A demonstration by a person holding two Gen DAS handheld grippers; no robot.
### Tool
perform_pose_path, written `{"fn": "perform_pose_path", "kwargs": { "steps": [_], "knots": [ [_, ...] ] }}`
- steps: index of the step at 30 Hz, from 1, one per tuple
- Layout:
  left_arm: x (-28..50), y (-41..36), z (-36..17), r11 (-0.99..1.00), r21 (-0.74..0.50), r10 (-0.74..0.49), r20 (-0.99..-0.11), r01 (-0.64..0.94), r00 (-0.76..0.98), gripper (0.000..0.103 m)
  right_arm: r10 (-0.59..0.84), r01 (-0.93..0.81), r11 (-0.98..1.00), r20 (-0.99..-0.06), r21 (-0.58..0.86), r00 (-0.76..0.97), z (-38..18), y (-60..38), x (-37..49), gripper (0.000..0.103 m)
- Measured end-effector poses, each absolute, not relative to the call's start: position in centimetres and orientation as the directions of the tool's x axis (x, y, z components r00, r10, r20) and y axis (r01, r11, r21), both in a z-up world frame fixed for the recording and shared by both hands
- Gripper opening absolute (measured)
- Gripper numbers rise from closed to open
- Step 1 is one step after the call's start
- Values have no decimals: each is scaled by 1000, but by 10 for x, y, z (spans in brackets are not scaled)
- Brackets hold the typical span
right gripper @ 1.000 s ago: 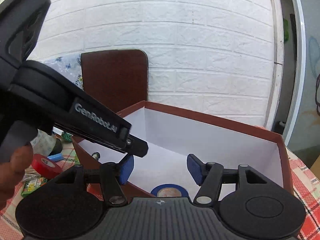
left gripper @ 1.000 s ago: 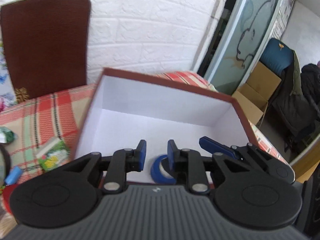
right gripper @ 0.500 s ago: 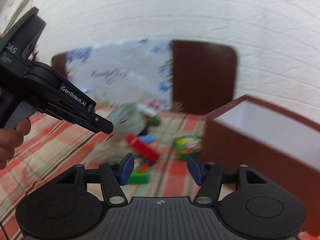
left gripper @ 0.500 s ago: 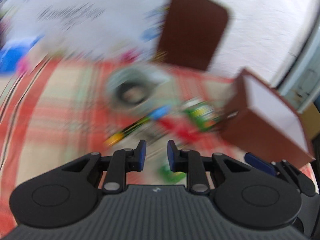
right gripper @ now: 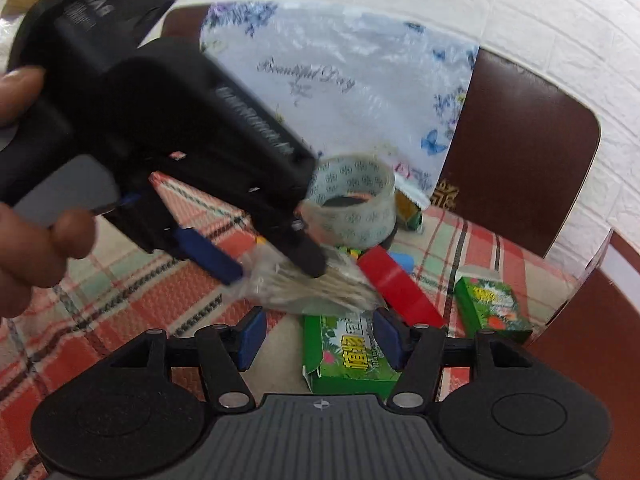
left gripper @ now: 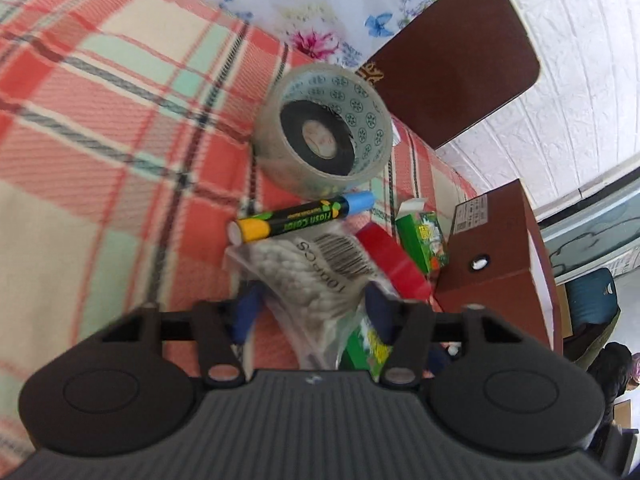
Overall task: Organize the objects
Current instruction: 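Grasp the cotton swab bag with the right tool and drop it into the box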
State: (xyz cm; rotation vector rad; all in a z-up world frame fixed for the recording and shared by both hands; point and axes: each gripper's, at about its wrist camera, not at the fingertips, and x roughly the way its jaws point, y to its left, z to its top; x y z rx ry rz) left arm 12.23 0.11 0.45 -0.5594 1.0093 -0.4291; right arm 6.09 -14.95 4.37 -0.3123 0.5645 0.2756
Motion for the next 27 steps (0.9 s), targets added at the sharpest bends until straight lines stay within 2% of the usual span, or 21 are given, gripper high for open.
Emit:
{"fn": "perform_pose_path", "kwargs": {
  "steps": [3,9,11,13,15,19,21,24,25,26,27],
  "knots": [
    [120,4,5,757,-644,-610,-638,108,470,30,162,-330,922,-570,-205,806,43,-153,66,60],
    [82,46,7,755,-647,-606,-630,104,486,28,226,-380,911,-583,-157,780,42,-142,57,64],
    [62,64,6,760,-643,-597,-637,91,488,28,264,-425,892,-588,-152,764,40,-133,49,73],
    [44,83,3,768,-637,-579,-646,65,498,28,300,-478,862,-592,-167,748,37,-119,38,76],
    [31,97,0,773,-634,-553,-662,15,507,34,314,-503,843,-585,-191,748,34,-105,30,80],
    [26,100,1,786,-619,-525,-676,-11,516,35,322,-513,833,-572,-207,754,35,-89,24,80],
    [28,95,2,798,-602,-511,-684,-8,521,28,328,-530,816,-570,-231,753,38,-83,23,80],
    [31,84,4,809,-588,-519,-695,23,498,19,346,-557,793,-569,-248,746,35,-80,18,74],
    [30,79,8,825,-565,-501,-704,31,504,18,357,-573,781,-575,-248,736,36,-80,18,65],
    [29,74,13,843,-536,-479,-714,42,511,17,344,-563,785,-572,-260,744,39,-81,17,51],
    [27,70,19,845,-531,-484,-707,64,515,17,317,-541,790,-565,-287,762,41,-83,16,41]
  ]
}}
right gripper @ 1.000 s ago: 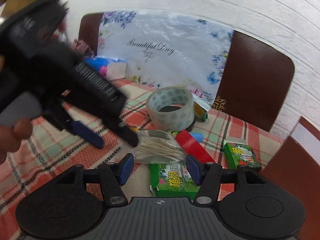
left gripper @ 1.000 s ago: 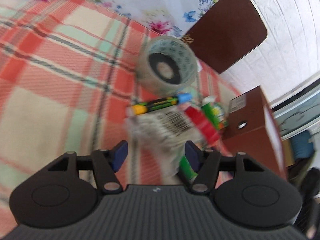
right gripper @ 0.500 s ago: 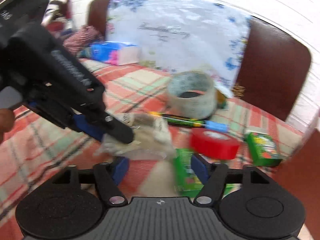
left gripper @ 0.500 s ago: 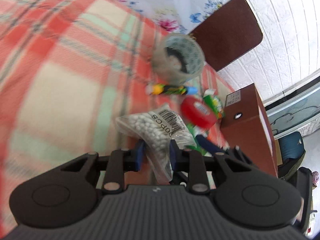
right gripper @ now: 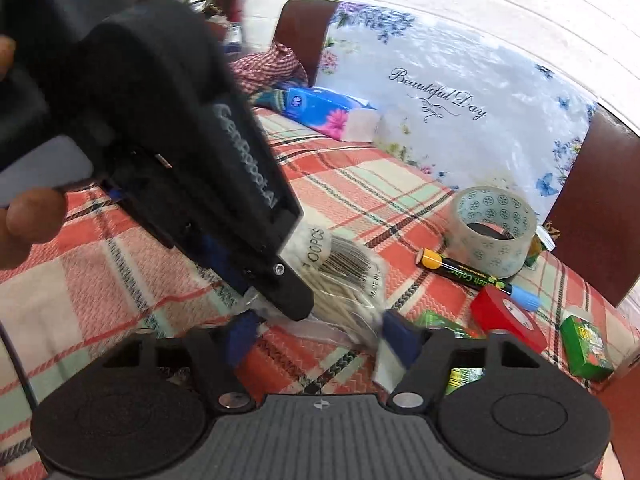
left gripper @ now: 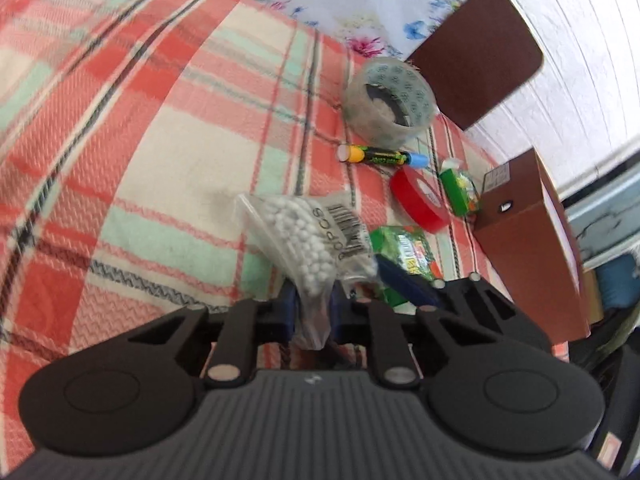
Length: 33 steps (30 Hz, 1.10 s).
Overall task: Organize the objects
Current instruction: 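Grasp the cotton swab bag with the right tool and drop it into the box, then grasp the green box with the right tool and drop it into the brown box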
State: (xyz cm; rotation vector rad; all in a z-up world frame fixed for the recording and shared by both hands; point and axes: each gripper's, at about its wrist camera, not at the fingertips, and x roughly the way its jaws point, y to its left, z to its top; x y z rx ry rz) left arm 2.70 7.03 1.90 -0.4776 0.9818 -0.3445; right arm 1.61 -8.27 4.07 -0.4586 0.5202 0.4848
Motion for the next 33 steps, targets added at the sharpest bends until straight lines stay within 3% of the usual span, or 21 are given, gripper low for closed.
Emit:
{"fn": "perform_pose_path", "kwargs": {
  "steps": [2,3,11,19,21,23,25,28,33],
  "knots": [
    [24,61,35,839,-531,-506,-684,116,526,17,305,-505,818,-537,-275,787,49,-95,15,27],
    [24,53,45,847,-510,-502,-678,148,537,17,309,-490,835,-524,-249,794,55,-104,16,26],
    [41,-49,114,801,-429,-599,-594,418,538,17,115,-190,950,-288,-246,951,101,-192,5,26],
    [68,-199,123,679,-367,-697,-594,636,401,19,-172,127,974,-248,-188,953,108,-312,12,26],
    [76,-228,116,673,-344,-691,-608,654,391,32,-236,199,967,-267,-159,934,103,-337,19,28],
    [80,-249,105,714,-269,-634,-639,646,435,54,-294,260,954,-299,-146,908,94,-355,27,54],
    [84,-253,97,747,-201,-580,-663,633,473,52,-324,297,946,-293,-131,900,90,-364,25,55],
    [82,-228,96,750,-200,-589,-636,631,498,53,-315,298,949,-270,-102,910,89,-363,17,55],
    [74,-147,103,822,-216,-537,-599,526,594,53,-156,153,988,-208,-33,966,85,-324,-12,55]
  ]
}}
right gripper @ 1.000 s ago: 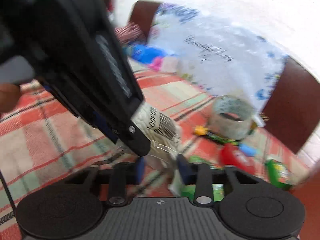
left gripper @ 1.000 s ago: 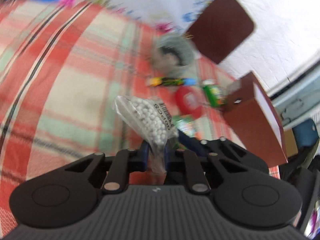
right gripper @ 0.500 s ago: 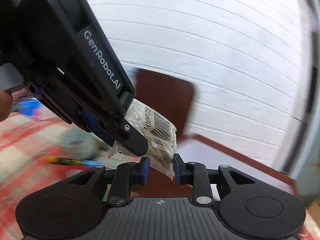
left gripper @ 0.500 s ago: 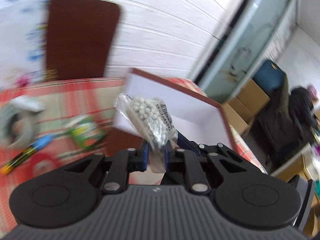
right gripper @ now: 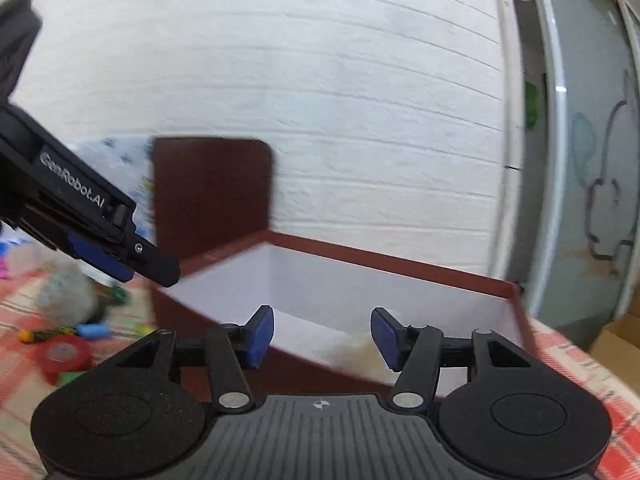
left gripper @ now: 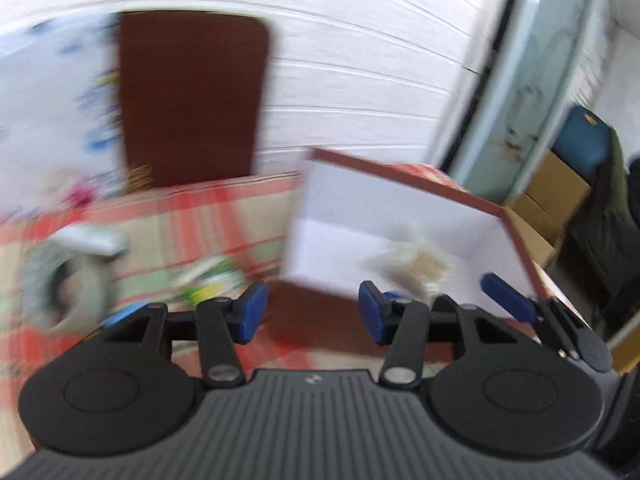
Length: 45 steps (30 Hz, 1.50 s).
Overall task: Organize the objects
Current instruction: 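Grasp the green box with the right tool and drop it into the brown box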
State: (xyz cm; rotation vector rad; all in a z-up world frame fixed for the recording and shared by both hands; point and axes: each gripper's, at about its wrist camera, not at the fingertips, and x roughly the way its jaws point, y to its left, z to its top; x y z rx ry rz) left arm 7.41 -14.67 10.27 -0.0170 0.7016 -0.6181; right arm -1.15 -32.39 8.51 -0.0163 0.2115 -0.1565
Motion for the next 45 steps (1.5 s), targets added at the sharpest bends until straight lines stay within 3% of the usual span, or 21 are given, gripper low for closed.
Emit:
{"fn": "perform_pose_path", "kwargs": {
  "steps": [2,4,6,10,14,17,22,23,25,27,35,39,45],
  "knots": [
    [73,-116,92,866,-212,-473,-641,453,604,52,-69,60,997,-218,-51,973,80,-298,-12,62],
    [72,-92,77,895,-219,-425,-682,388,595,51,41,-65,995,-283,-76,958,69,-271,-7,58],
    [68,-71,60,904,-260,-417,-709,338,568,51,99,-138,986,-327,-98,940,59,-247,-3,57],
    [72,-55,33,898,-340,-437,-749,277,498,51,173,-261,954,-440,-148,881,44,-210,10,67],
    [77,-65,23,872,-398,-489,-750,286,446,53,127,-251,951,-511,-181,850,37,-200,16,68],
    [85,-81,17,858,-409,-510,-750,311,421,53,102,-203,970,-530,-136,842,39,-209,26,74],
    [97,-91,7,850,-418,-523,-742,320,420,50,125,-184,982,-578,-44,807,33,-220,45,72],
    [98,-90,6,847,-423,-528,-736,320,423,42,146,-202,979,-577,-33,803,33,-220,46,60],
    [97,-88,7,844,-432,-534,-731,318,425,36,142,-205,978,-568,-47,810,33,-216,42,59],
    [93,-86,19,845,-427,-532,-733,322,424,24,133,-196,979,-540,-61,831,37,-214,34,58],
    [62,-143,114,787,-313,-598,-601,531,531,24,-11,-14,995,-244,-103,970,97,-252,-15,59],
    [61,-206,130,741,-271,-635,-579,614,511,26,-117,101,991,-204,-88,972,110,-300,-24,59],
    [61,-293,116,692,-265,-660,-609,672,439,29,-266,262,964,-248,-52,931,106,-365,-35,59]
  ]
}}
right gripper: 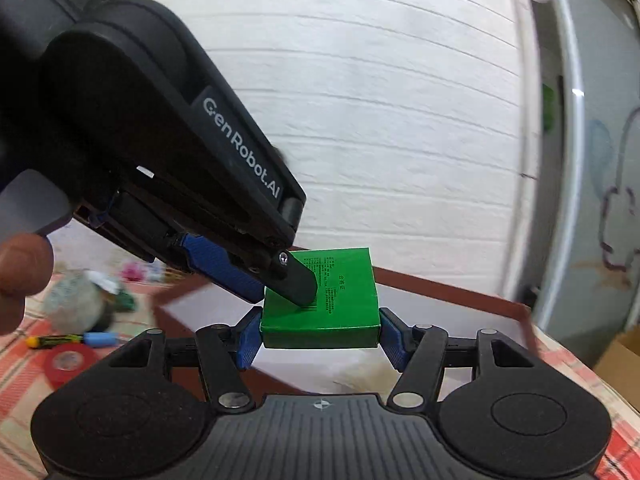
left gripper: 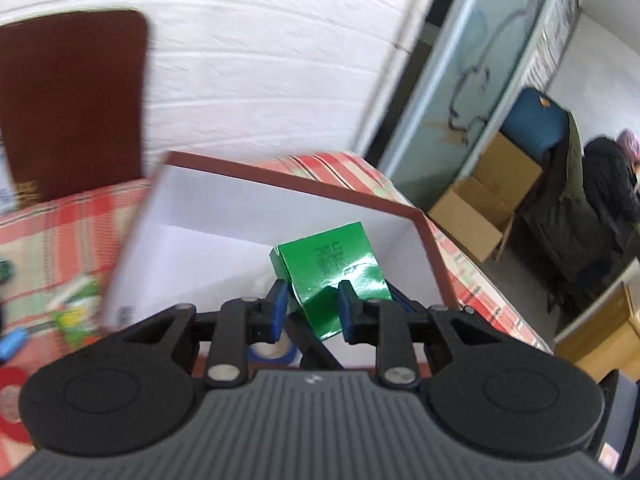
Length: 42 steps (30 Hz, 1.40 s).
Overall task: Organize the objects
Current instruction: 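Grasp the green box with the right tool and drop it into the brown box, then grasp the clear tape roll with both tools and place it in the box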
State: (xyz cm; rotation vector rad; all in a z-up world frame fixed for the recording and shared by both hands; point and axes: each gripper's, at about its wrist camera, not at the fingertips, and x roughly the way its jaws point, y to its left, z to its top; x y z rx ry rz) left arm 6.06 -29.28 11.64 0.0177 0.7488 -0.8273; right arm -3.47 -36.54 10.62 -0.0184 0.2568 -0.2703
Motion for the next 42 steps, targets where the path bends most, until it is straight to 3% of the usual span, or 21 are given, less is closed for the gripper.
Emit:
{"fn": "perform_pose_path", "kwargs": {
  "steps": [2,3,5,13,18,25,32,39,42],
  "knots": [
    [60,-315,105,689,-239,-645,-633,685,428,31,-299,299,953,-275,-43,914,101,-381,-39,60],
    [59,-322,99,691,-224,-632,-648,687,425,38,-317,318,947,-285,-44,904,98,-387,-40,62],
    [61,-329,92,706,-192,-602,-669,682,435,44,-354,356,933,-280,-43,893,94,-395,-44,78],
    [53,-282,103,734,-176,-596,-629,656,499,47,-281,278,960,-219,-44,934,101,-369,-49,76],
    [43,-222,108,809,-125,-522,-602,574,604,49,-152,141,988,-191,-71,970,105,-321,-51,76],
    [56,-106,75,934,-126,-329,-663,333,672,49,80,-121,988,-360,-93,930,77,-245,-20,71],
    [76,11,30,994,-97,-103,-719,48,687,49,201,-264,962,-473,-69,858,72,-181,20,67],
    [97,61,25,972,-231,-150,-712,-27,686,48,207,-283,955,-489,-86,847,71,-161,92,68],
    [115,59,35,957,-290,-208,-685,1,698,48,249,-284,959,-504,8,827,78,-166,124,68]
  ]
}}
